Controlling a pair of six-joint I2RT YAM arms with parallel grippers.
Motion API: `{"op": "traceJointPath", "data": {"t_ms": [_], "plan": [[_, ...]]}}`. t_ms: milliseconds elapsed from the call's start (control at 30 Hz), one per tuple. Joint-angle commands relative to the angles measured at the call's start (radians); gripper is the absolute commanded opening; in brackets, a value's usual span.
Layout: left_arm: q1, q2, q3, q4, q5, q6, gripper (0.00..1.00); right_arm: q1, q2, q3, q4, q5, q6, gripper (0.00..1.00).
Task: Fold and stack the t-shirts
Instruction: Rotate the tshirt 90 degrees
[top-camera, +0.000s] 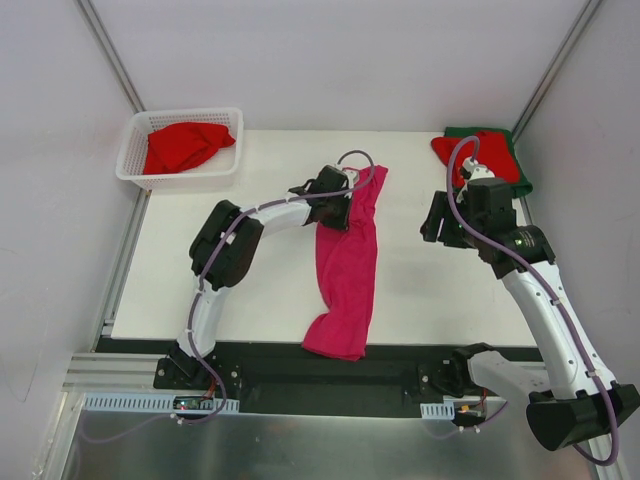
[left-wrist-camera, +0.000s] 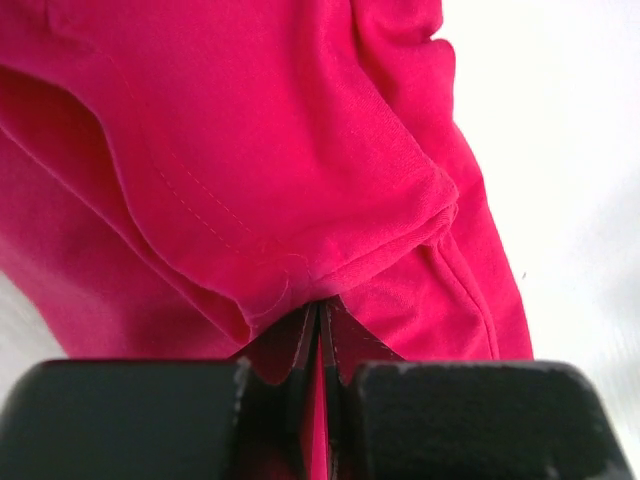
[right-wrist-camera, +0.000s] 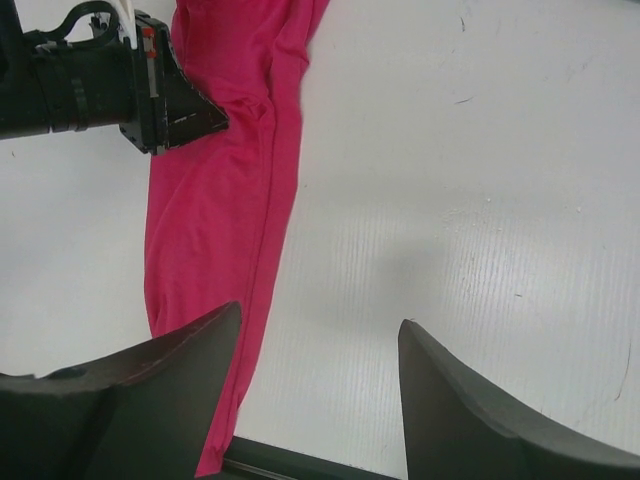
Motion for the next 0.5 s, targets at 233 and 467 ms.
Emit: {"op": "traceJointPath", "data": {"t_ms": [233, 467], "plan": [[0.061, 0.128, 0.218, -0.113, 0.011, 0.02, 0.0, 0.003, -0.032, 0.017, -0.038, 0.065, 0.003, 0.68], [0.109, 0.159, 0.275, -0.142, 0.018, 0.02, 0.0, 0.005, -0.032, 0.011, -0.042, 0.073, 0.004, 0.69]]}}
